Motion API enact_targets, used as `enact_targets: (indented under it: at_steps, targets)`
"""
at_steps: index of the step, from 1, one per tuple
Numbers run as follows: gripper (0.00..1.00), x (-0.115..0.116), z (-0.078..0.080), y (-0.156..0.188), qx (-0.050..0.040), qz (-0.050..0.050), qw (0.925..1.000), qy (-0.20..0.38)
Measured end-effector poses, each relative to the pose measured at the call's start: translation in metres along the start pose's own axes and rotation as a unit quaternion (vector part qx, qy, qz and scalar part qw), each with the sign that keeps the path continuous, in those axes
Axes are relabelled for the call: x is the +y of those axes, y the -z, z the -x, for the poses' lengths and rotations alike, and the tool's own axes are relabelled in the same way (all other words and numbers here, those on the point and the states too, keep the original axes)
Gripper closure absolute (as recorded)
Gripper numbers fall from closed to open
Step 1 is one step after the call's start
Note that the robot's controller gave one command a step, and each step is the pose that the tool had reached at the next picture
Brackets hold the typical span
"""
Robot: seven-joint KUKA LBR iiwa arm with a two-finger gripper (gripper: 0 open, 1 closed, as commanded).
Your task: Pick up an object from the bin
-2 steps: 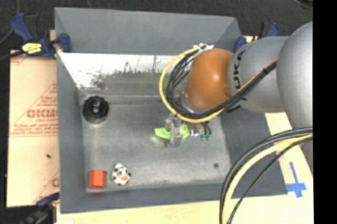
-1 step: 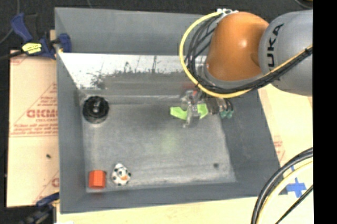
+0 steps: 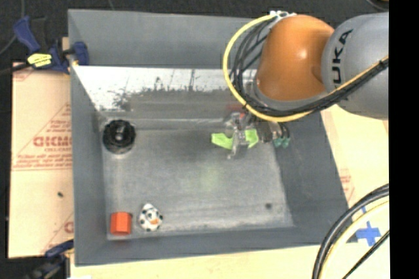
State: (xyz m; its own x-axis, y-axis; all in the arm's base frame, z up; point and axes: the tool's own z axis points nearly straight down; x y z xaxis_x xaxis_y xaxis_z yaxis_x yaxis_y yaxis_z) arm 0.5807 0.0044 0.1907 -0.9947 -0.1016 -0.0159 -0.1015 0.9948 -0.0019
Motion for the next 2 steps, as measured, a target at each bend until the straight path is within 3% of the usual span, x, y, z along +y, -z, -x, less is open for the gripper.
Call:
enact_targets:
  at_steps: [1, 2]
  targets:
    - [1.0, -0.002, 0.004, -0.077, -0.0038, 0.0, 0.9997, -0.023]
    - [1.0, -0.002, 0.009, 0.062, -0.0027, -0.001, 1.0, -0.004]
